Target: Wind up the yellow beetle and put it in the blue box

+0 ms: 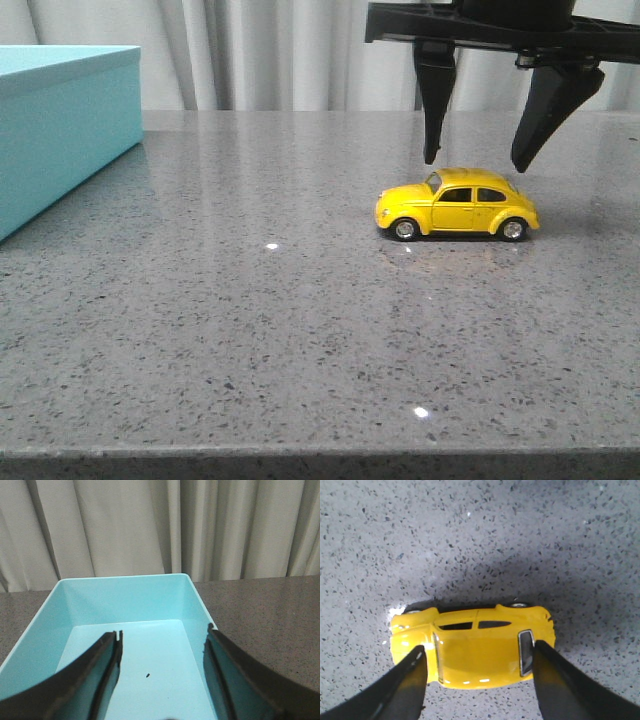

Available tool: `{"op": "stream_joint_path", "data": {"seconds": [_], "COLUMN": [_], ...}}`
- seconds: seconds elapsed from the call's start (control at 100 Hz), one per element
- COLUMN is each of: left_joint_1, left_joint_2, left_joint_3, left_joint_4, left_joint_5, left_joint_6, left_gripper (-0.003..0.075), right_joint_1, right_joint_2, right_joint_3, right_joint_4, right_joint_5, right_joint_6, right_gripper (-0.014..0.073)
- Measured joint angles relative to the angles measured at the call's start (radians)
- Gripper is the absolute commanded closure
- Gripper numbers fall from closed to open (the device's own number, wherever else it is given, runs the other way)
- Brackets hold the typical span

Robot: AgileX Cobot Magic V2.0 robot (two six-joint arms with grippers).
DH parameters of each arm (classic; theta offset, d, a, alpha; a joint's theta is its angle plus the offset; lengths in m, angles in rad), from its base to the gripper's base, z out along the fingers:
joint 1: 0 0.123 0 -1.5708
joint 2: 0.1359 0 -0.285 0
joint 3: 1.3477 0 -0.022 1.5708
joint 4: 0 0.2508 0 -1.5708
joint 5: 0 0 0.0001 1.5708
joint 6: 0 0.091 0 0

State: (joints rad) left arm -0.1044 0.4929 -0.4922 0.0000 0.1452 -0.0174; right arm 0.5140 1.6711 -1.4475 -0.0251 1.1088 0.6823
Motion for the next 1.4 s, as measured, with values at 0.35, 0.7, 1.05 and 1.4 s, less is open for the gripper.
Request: {"op": "stream_joint_path", "data": {"seconds": [0.35,0.7,1.05,1.4], "left_joint_1": [0.0,0.0,-0.016,-0.016], "left_joint_2": [0.0,0.0,0.0,0.0], "left_joint_3": [0.0,0.0,0.0,0.0], "left_joint_4": [0.0,0.0,0.038,0.04], "left_joint_5": [0.0,-0.001,-0.002,-0.002], "left_joint_6": [0.0,0.0,0.0,0.0], "left_gripper": [0.0352,0.0352,0.0352,0.0352], "right_joint_1": [0.0,0.0,0.0,-0.01], "right_joint_2": [0.035,0.047,0.053,0.049], "right_joint_3": [-0.002,-0.008,-0.012,0.0], "right_joint_4": [0.0,-0.002,-0.087,-0.11], "right_joint_5": [0.01,0.017,0.068,0.074], "right_joint_6": [0.002,0.006,0.004,0.004], "right_gripper": [0.0125,0.0125,0.0125,0.0125]}}
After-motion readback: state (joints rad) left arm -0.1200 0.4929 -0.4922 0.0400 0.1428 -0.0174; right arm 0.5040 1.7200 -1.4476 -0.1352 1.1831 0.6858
